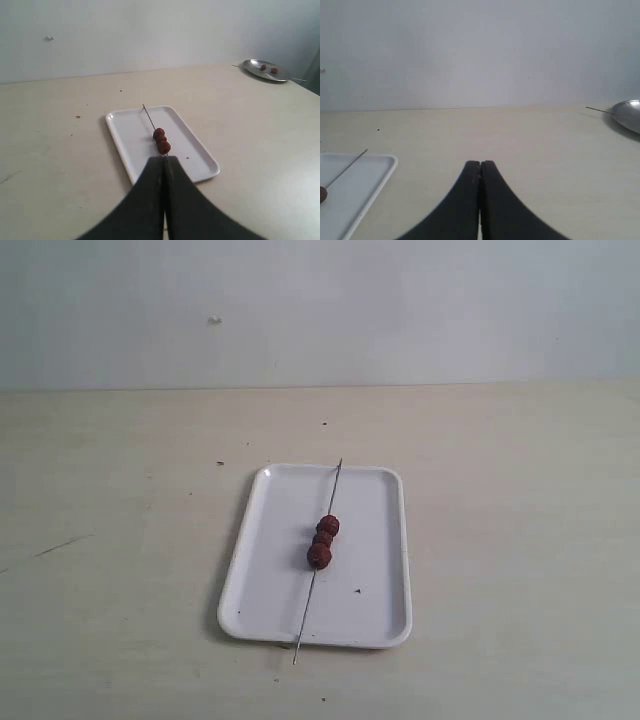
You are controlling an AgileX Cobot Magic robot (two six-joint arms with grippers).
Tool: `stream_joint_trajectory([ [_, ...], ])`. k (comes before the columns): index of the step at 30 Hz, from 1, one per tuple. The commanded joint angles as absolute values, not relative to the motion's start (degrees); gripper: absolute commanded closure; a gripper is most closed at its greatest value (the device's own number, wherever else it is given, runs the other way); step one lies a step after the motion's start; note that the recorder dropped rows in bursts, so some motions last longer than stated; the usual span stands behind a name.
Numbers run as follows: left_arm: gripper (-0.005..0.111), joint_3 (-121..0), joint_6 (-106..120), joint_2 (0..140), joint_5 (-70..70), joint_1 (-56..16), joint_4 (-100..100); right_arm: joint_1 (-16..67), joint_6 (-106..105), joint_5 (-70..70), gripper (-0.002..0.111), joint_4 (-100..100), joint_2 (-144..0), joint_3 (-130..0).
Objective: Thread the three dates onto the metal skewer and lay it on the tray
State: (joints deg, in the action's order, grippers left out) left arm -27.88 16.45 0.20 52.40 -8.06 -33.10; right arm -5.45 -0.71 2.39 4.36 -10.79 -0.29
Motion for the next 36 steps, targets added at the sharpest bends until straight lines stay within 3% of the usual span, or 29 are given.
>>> stream_joint_trajectory([
  [1, 0.107, -27.6, 16.1, 0.0, 52.2, -7.9, -33.2, -5.7, -1.2, 2.0, 0.108, 4.4, -10.5, 0.0],
  [11, 0.107, -27.5, 17.3, 0.0, 49.6, -7.9, -31.4, -5.7, -1.2, 2.0, 0.108, 4.4, -10.5, 0.0],
  [18, 0.107, -14.0, 18.5, 0.0, 21.5, -7.9, -19.2, -5.7, -1.2, 2.0, 0.108, 4.4, -10.5, 0.0],
  [26, 0.107, 0.0, 16.1, 0.0, 9.8, -7.9, -6.2, -5.7, -1.2, 2.0, 0.108, 4.7, -10.5, 0.0],
  [36, 0.107, 0.0, 16.0, 0.0, 13.9, -7.9, -6.2, -5.7, -1.2, 2.0, 0.108, 4.6, -10.5, 0.0],
])
